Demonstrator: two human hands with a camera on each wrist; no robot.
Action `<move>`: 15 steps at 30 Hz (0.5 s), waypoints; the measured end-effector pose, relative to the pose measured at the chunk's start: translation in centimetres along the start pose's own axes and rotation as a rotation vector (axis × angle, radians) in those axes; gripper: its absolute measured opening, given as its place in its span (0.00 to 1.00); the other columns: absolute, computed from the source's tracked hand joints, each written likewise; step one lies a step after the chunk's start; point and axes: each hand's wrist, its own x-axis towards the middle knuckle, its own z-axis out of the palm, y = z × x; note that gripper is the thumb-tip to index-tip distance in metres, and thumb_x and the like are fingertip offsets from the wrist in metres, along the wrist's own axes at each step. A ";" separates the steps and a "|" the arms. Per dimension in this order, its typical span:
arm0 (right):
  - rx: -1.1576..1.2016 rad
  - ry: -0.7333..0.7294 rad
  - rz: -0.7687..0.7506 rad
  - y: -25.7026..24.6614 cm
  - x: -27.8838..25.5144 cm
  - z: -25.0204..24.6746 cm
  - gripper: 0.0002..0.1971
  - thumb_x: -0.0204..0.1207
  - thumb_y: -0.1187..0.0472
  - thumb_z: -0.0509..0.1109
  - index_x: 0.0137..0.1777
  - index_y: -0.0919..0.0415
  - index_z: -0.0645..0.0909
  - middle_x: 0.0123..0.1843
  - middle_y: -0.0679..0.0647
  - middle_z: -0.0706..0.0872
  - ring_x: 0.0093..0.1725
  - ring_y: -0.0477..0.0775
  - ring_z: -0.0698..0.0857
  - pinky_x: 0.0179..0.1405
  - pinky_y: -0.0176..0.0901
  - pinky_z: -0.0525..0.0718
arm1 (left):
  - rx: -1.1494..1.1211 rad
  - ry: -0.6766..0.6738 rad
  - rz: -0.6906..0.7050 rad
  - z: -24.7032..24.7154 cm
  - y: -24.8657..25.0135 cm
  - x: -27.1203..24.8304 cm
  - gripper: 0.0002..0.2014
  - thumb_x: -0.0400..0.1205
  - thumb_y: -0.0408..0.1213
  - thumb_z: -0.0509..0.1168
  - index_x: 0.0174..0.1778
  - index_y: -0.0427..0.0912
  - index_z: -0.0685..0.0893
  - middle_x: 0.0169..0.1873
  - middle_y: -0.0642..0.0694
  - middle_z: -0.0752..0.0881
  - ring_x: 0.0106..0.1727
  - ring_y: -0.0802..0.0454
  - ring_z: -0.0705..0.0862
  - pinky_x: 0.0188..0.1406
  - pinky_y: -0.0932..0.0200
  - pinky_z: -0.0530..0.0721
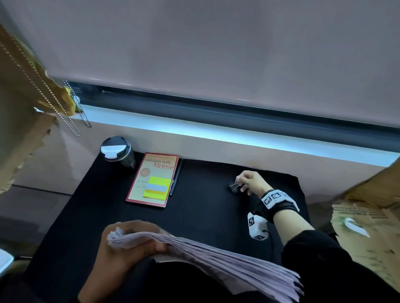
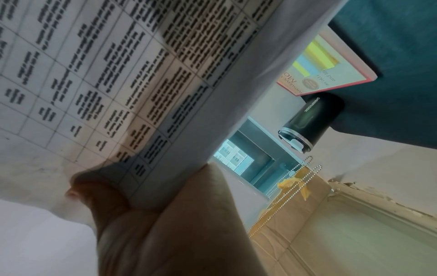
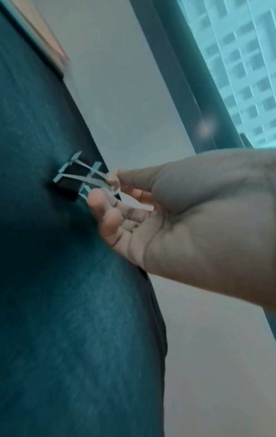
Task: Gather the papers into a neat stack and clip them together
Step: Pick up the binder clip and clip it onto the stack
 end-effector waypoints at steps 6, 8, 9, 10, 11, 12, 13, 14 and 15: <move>-0.080 0.075 0.004 0.9 -1.8 1.4 0.05 0.77 0.60 0.67 0.46 0.61 0.80 0.38 0.52 0.83 0.30 0.52 0.84 0.18 0.38 0.75 | -0.073 0.056 0.030 0.4 0.4 0.3 0.08 0.52 0.37 0.78 0.25 0.40 0.92 0.27 0.37 0.90 0.29 0.43 0.89 0.26 0.60 0.85; 0.007 0.163 0.038 1.2 -1.9 1.8 0.09 0.75 0.57 0.69 0.46 0.63 0.81 0.38 0.53 0.84 0.29 0.52 0.85 0.20 0.39 0.77 | -0.106 0.051 0.002 0.3 0.7 0.3 0.09 0.50 0.37 0.78 0.24 0.40 0.92 0.26 0.36 0.90 0.27 0.46 0.88 0.25 0.62 0.84; 0.048 0.201 0.063 1.4 -1.9 2.0 0.11 0.74 0.54 0.71 0.44 0.63 0.81 0.38 0.53 0.85 0.29 0.52 0.85 0.20 0.39 0.78 | -0.118 0.049 -0.007 0.3 0.6 0.3 0.10 0.49 0.39 0.78 0.24 0.40 0.92 0.26 0.36 0.90 0.27 0.46 0.88 0.24 0.63 0.84; 0.066 0.227 0.084 1.4 -1.9 2.1 0.13 0.73 0.51 0.72 0.42 0.62 0.80 0.37 0.53 0.85 0.29 0.52 0.85 0.21 0.39 0.78 | -0.123 0.039 -0.015 0.4 0.7 0.2 0.13 0.48 0.42 0.79 0.24 0.40 0.92 0.26 0.36 0.90 0.27 0.46 0.89 0.25 0.63 0.85; 0.056 0.241 0.094 1.5 -1.9 2.3 0.13 0.72 0.50 0.72 0.39 0.61 0.79 0.36 0.53 0.85 0.29 0.52 0.85 0.21 0.39 0.77 | -0.136 0.028 -0.011 0.2 0.6 0.2 0.16 0.47 0.46 0.82 0.24 0.40 0.91 0.26 0.36 0.90 0.28 0.44 0.89 0.26 0.62 0.85; 0.022 0.245 0.093 1.4 -1.8 2.4 0.13 0.72 0.50 0.73 0.37 0.59 0.78 0.35 0.52 0.85 0.29 0.52 0.85 0.21 0.40 0.77 | -0.141 0.017 -0.011 0.1 0.7 0.2 0.20 0.47 0.52 0.84 0.24 0.41 0.92 0.27 0.36 0.91 0.29 0.42 0.90 0.27 0.60 0.86; -0.016 0.238 0.082 1.3 -1.7 2.5 0.12 0.72 0.51 0.72 0.36 0.58 0.77 0.34 0.51 0.84 0.29 0.53 0.85 0.21 0.40 0.76 | -0.144 0.015 -0.013 0.1 0.6 0.2 0.23 0.48 0.57 0.84 0.25 0.41 0.92 0.27 0.37 0.91 0.30 0.41 0.90 0.28 0.60 0.86; -0.047 0.226 0.070 1.1 -1.6 2.6 0.11 0.73 0.52 0.72 0.35 0.58 0.77 0.32 0.50 0.82 0.29 0.53 0.84 0.21 0.40 0.76 | -0.139 0.025 -0.013 0.1 0.7 0.2 0.23 0.49 0.59 0.84 0.25 0.42 0.92 0.27 0.37 0.91 0.30 0.41 0.90 0.29 0.60 0.87; -0.068 0.214 0.062 0.9 -1.4 2.7 0.11 0.74 0.54 0.71 0.34 0.57 0.77 0.31 0.49 0.80 0.29 0.53 0.83 0.21 0.40 0.76 | -0.139 0.024 -0.011 0.1 0.8 0.2 0.23 0.49 0.60 0.83 0.25 0.43 0.92 0.28 0.38 0.91 0.31 0.42 0.91 0.29 0.60 0.87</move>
